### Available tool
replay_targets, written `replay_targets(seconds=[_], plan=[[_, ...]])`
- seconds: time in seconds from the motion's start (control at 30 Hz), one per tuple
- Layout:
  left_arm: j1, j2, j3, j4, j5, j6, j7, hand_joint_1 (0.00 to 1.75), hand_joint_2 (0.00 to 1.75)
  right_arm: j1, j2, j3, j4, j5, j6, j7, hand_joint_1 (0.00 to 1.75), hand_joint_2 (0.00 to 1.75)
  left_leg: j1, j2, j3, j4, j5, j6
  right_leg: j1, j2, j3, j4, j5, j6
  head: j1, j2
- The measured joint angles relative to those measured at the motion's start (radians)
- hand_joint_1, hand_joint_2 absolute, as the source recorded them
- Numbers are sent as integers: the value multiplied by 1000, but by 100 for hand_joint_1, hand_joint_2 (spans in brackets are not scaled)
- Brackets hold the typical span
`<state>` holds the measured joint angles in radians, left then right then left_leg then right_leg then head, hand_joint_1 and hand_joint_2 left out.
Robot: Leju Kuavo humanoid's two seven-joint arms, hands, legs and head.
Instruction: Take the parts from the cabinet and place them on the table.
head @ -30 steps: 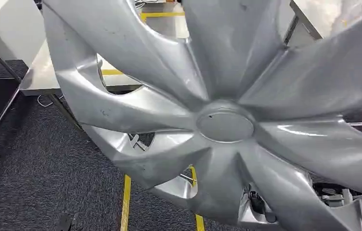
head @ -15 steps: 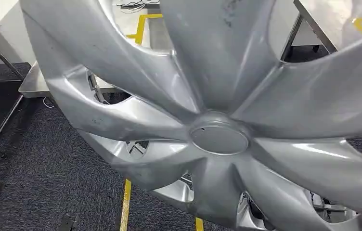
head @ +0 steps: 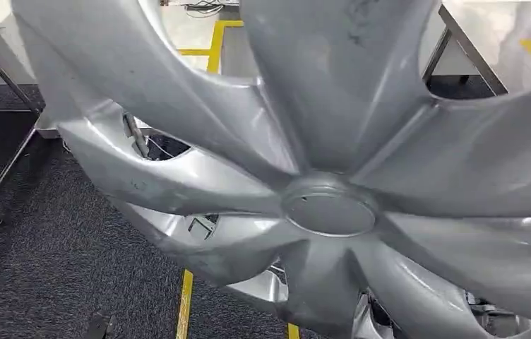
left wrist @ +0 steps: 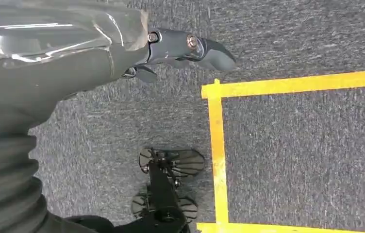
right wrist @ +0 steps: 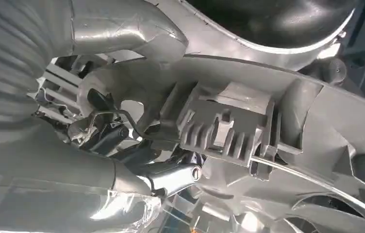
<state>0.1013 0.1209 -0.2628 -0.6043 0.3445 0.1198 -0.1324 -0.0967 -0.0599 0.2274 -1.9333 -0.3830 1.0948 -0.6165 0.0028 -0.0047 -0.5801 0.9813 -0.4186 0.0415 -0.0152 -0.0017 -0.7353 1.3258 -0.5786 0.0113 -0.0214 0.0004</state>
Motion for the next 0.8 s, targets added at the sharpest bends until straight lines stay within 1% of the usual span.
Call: replay_targets(seconds=[0.03, 0.07, 0.1, 0.13, 0.17, 0.2, 0.23, 0.3, 0.33, 0.37, 0.4, 0.43, 0.47, 0.5, 0.53, 0.57, 0.6, 0.63, 0.67, 0.7, 0.73, 0.77, 0.8], plan=[[0, -2, 1, 0, 0, 0, 0, 0, 175, 2, -1, 0, 0, -2, 0, 0, 175, 175, 1, -2, 1, 0, 0, 0, -2, 0, 2, -9, 11, 8, 0, 0], [0, -3, 2, 0, -1, 2, 0, 0, 175, 2, -2, 0, 0, -3, 0, 1, 175, 175, 1, -4, 1, 1, -1, -2, -6, 0, 26, -66, 39, 21, 0, 0], [0, -5, 3, 0, -1, 3, 0, 0, 175, 2, -3, 0, 0, -3, 0, 3, 175, 175, 3, -7, 2, 4, -3, -5, -10, 0, 67, -150, 75, 33, 0, 0], [1, -6, 3, 0, -1, 5, 0, 0, 175, 2, -3, 0, 0, -2, 0, 4, 175, 175, 4, -10, 2, 9, -7, -11, -13, 0, 114, -243, 109, 42, 0, 0], [2, -5, 4, 0, -2, 5, 0, 0, 175, 2, -3, 1, -1, 2, -1, 7, 175, 175, 2, -10, -3, 17, -12, -18, -16, 0, 143, -308, 121, 38, 3, 0], [4, -6, 5, 0, -2, 6, 0, 0, 175, 5, -3, 2, -4, 5, -2, 10, 175, 175, -3, -12, -8, 27, -23, -27, -11, 2, 149, -309, 124, 21, 1, 0], [8, -5, 8, 0, -4, 6, -2, 0, 175, 7, -3, 2, -6, 7, -3, 13, 175, 175, -2, -11, -9, 26, -24, -31, -8, 1, 149, -308, 122, 11, 1, 0], [15, -5, 14, 0, -8, 7, -2, 0, 175, 6, -3, 3, -7, 13, -6, 18, 175, 175, 2, -11, -5, 25, -27, -40, -4, 2, 149, -309, 120, -3, 1, 0], [16, -3, 14, 0, -10, 7, -2, 0, 175, 6, -3, 5, -11, 16, -7, 20, 175, 175, 5, -11, -10, 29, -33, -45, -15, 2, 157, -312, 121, -8, 3, 0], [17, -3, 15, 0, -11, 8, -3, 0, 175, 1, -3, 8, -14, 18, -11, 22, 175, 175, 7, -7, -16, 58, -47, -51, -15, 1, 165, -312, 117, -15, -3, 0], [17, -3, 16, 0, -12, 9, -3, 0, 175, -5, -3, 12, -14, 18, -12, 22, 175, 175, 9, -6, -47, 122, -77, -57, -14, 0, 170, -312, 113, -20, -7, 0], [17, -2, 17, 0, -13, 12, -3, 0, 175, -13, -3, 19, -14, 18, -13, 22, 175, 175, 11, -4, -95, 209, -111, -62, -13, 0, 173, -312, 110, -23, -6, 0], [19, -3, 17, 1, -13, 14, -3, 0, 175, -18, -3, 23, -14, 18, -13, 22, 175, 175, 11, -2, -143, 288, -137, -65, -12, 0, 175, -312, 107, -25, -6, 0], [21, -4, 17, 1, -14, 15, -3, 0, 175, -23, -3, 26, -13, 18, -13, 22, 175, 175, 12, -1, -180, 343, -145, -66, -11, 1, 178, -312, 103, -25, -6, 0], [22, -5, 17, 1, -16, 15, -3, 0, 175, -27, -3, 29, -13, 18, -14, 22, 175, 175, 12, -1, -194, 351, -131, -64, -10, 1, 183, -312, 98, -25, -6, 0], [24, -6, 18, 1, -17, 16, -3, 0, 175, -31, -3, 34, -13, 18, -15, 24, 175, 175, 11, -1, -183, 307, -90, -62, -9, 2, 191, -312, 92, -24, -6, 0], [25, -6, 18, 1, -18, 18, -3, 0, 175, -36, -3, 39, -13, 18, -16, 24, 175, 175, 11, -1, -149, 224, -37, -56, -8, 2, 202, -312, 85, -22, -6, 0], [25, -6, 21, 1, -17, 18, -3, 0, 175, -41, -3, 43, -13, 17, -17, 24, 175, 175, 9, -1, -106, 131, 14, -49, -8, 2, 213, -312, 77, -20, -6, 0], [26, -6, 24, 1, -17, 19, -3, 0, 175, -46, -3, 47, -13, 15, -18, 24, 175, 175, 5, 2, -73, 52, 41, -39, -8, 2, 217, -315, 70, -17, -5, 0], [26, -6, 26, 1, -17, 21, -3, 0, 175, -50, -4, 50, -13, 15, -18, 24, 175, 175, -4, 5, -60, 43, 14, -32, -1, 2, 220, -315, 63, -8, -5, 0], [26, -7, 28, -2, -18, 22, -3, 0, 175, -53, -4, 52, -13, 14, -18, 24, 175, 175, -6, 4, -56, 41, 11, -26, -4, 2, 219, -318, 61, -4, -6, 0], [29, -7, 31, -2, -17, 25, -2, 0, 175, -54, -5, 53, -13, 13, -18, 24, 175, 175, -9, 4, -56, 35, 8, -20, -4, 2, 233, -316, 66, 3, -6, 0], [32, -8, 33, -2, -18, 27, -1, 0, 175, -54, -6, 55, -13, 13, -20, 24, 175, 175, -10, 4, -56, 29, 2, -9, -3, 1, 235, -314, 73, 13, -6, 0]])
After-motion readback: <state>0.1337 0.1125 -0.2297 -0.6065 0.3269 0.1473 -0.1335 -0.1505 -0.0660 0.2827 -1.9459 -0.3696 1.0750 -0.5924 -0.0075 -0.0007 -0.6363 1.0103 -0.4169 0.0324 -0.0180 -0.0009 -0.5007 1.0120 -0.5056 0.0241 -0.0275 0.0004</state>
